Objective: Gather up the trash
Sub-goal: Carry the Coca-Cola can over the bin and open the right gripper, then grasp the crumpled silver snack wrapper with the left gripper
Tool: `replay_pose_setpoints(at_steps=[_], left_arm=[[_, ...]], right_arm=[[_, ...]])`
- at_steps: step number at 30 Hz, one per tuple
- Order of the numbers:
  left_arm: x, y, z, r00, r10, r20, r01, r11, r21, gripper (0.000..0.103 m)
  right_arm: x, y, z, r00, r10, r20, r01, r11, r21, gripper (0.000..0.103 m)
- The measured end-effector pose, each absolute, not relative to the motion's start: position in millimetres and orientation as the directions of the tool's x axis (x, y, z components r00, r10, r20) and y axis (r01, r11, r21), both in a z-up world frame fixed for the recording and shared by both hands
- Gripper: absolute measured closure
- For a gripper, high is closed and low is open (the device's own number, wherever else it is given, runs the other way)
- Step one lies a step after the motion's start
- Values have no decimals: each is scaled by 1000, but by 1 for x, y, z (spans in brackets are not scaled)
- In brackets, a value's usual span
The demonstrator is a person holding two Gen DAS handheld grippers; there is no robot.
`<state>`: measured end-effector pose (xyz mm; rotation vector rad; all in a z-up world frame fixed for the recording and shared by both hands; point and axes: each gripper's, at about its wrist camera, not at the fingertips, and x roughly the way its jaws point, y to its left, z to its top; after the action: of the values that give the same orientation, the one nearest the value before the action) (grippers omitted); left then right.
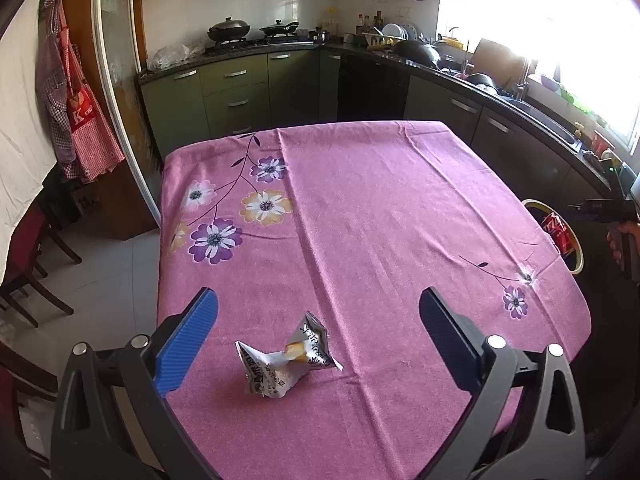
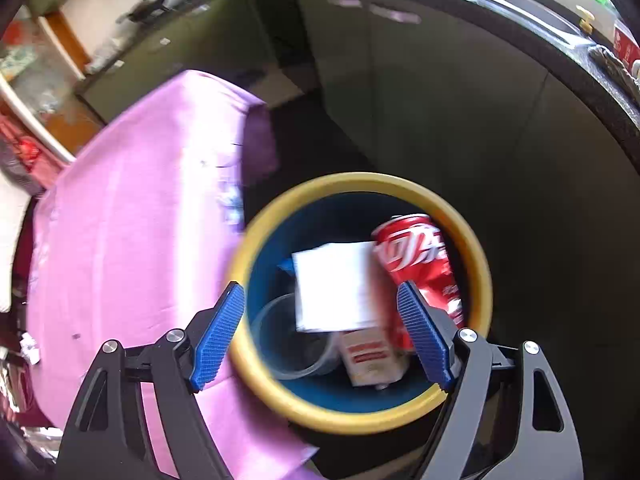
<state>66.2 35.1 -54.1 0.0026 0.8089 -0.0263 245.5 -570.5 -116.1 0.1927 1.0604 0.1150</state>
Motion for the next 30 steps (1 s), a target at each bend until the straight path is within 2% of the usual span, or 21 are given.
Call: replay_pose_setpoints(at_steps=[8, 14, 21, 30], left_arm=[[69, 43, -66, 644, 2, -765, -25, 1000, -18, 7], [75, 54, -75, 609, 52, -792, -92, 996, -5, 7], [84, 72, -105, 497, 42, -867, -214, 974, -75, 7], [100, 60, -128, 457, 72, -887, -266, 962, -59, 7]], right_arm=[[181, -490, -110, 528, 338, -779, -194, 941, 278, 19], [176, -443, -112, 476, 443, -760, -314, 893, 323, 19], [193, -390, -132, 417, 512, -751, -411, 843, 347, 19], [193, -366, -142, 380, 573, -726, -475, 794, 379, 18]])
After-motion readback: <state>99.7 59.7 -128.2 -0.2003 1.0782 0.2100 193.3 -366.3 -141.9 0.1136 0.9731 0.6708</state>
